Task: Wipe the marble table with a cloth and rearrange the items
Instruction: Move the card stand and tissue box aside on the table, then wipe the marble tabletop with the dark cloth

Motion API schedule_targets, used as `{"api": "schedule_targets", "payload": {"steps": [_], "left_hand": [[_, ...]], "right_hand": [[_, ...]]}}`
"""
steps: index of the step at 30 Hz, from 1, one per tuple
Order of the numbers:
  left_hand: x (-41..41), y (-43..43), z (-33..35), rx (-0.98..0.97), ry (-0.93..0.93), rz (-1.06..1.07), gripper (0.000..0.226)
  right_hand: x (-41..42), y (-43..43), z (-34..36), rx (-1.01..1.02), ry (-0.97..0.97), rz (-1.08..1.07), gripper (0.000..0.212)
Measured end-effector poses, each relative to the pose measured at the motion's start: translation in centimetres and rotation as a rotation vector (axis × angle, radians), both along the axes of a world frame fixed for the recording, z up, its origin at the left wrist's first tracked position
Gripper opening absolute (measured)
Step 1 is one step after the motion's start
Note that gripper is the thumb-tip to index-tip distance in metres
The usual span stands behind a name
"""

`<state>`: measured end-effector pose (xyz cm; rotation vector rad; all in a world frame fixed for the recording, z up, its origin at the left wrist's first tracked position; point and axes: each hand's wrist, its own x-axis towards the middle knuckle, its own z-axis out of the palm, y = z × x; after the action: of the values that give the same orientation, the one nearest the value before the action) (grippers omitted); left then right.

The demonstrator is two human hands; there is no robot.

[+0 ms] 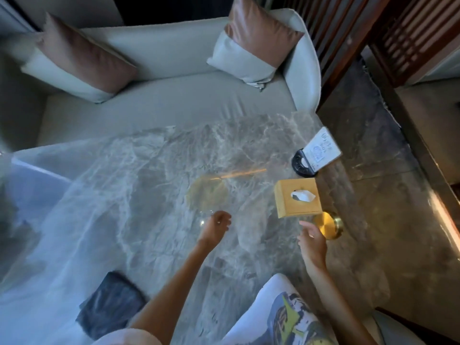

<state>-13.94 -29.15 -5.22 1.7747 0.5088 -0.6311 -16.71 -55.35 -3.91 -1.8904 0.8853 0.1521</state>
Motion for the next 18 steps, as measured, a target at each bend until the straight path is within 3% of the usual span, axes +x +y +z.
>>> {"api": "schedule_targets", "payload": {"steps": [7, 12, 18], "left_hand": [[-12.2, 13.7, -0.9, 0.003, 0.087, 0.301, 0.028], [-19.8, 22.3, -0.4, 0.097, 0.109, 0.526, 0.026], [-27.0, 29.3, -2.0, 0.28, 0.145, 0.576, 0.026]], "right_hand": [[-3.7, 13.4, -0.8, 0.244, 0.123, 0.416, 0.018], [-6.9, 25.7, -1.5, 0.205, 0.123, 0.772, 0.019], [-12.1, 36.1, -3.6, 0.04, 0.226, 1.153, 0.026]]}}
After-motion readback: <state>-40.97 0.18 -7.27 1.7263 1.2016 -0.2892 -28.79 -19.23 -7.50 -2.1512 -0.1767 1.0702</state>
